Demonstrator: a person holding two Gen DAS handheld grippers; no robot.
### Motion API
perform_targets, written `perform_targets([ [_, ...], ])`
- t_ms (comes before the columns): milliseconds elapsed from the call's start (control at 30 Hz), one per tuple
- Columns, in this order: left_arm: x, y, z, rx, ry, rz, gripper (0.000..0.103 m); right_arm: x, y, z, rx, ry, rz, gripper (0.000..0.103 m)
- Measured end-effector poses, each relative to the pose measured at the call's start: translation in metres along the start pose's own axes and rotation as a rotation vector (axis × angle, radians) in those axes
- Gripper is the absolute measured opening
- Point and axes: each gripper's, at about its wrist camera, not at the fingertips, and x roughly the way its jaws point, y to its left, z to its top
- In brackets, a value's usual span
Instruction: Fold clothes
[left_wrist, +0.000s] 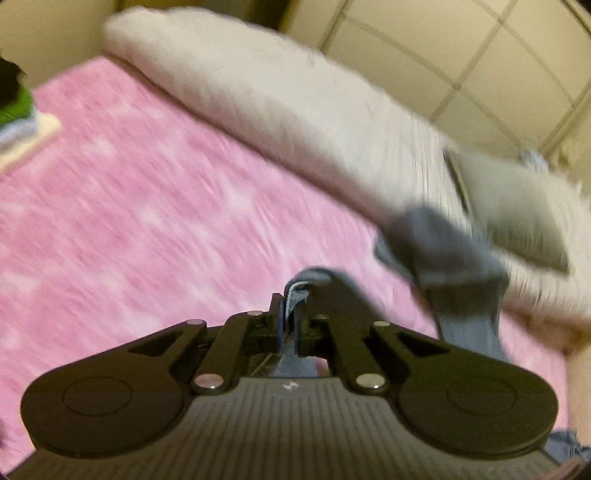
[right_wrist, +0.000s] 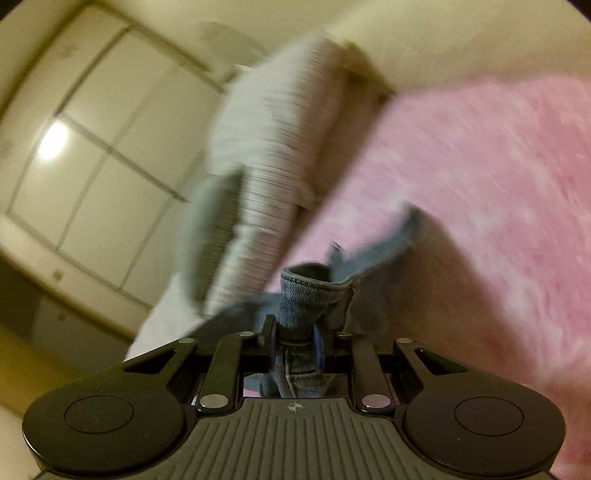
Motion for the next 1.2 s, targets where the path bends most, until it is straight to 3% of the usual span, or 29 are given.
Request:
perform_targets([
  [100, -0.047, 0.036, 0.029, 0.023, -0.03, 0.03, 0.002, -0.03, 0.042, 0.006, -0.082, -0.012, 0.04, 0.018],
  [200, -0.088, 0.072, 0.062, 0.053, 0.015, 0.068, 0.002, -0.056, 0.072, 0.01, -0.153, -0.014, 0.019, 0.017],
  [333, -0.085, 0.101, 0.101, 0.19, 0.278, 0.162, 0.004, -0.081, 0.078, 0.024, -0.088, -0.061, -0.056, 0.018],
  [400, -0.046, 0.102, 0.096, 0.367, 0.456, 0.248, 0.018, -0.075, 0.066, 0.027, 0.008, -0.061, -0.164, 0.019],
  [467, -0.016, 0.107, 0.071, 0.487, 0.558, 0.346, 0.022, -0.051, 0.05, 0.021, 0.059, 0.042, -0.328, 0.021],
  [533, 0.004, 0.115, 0.043, 0.563, 0.625, 0.404, 0.022, -0.038, 0.035, -0.001, 0.07, 0.138, -0.422, 0.031],
  [600, 0.0, 0.13, 0.014, 0.491, 0.655, 0.324, 0.038, -0.045, 0.019, -0.035, 0.044, 0.179, -0.449, 0.035],
  [700, -0.015, 0.167, -0.033, 0.278, 0.664, 0.227, 0.04, -0.08, -0.014, -0.085, 0.084, 0.228, -0.438, 0.046],
  [900, -0.053, 0.241, -0.129, -0.112, 0.614, 0.163, 0.04, -0.135, -0.078, -0.168, 0.257, 0.272, -0.482, 0.049],
  [967, -0.061, 0.257, -0.147, -0.249, 0.567, 0.158, 0.04, -0.144, -0.091, -0.186, 0.33, 0.233, -0.401, 0.051],
  [1100, -0.067, 0.273, -0.161, -0.51, 0.42, 0.106, 0.041, -0.165, -0.103, -0.211, 0.499, 0.127, -0.345, 0.065],
  [1200, -0.06, 0.267, -0.162, -0.52, 0.421, 0.101, 0.041, -0.174, -0.108, -0.226, 0.539, 0.155, -0.368, 0.067],
])
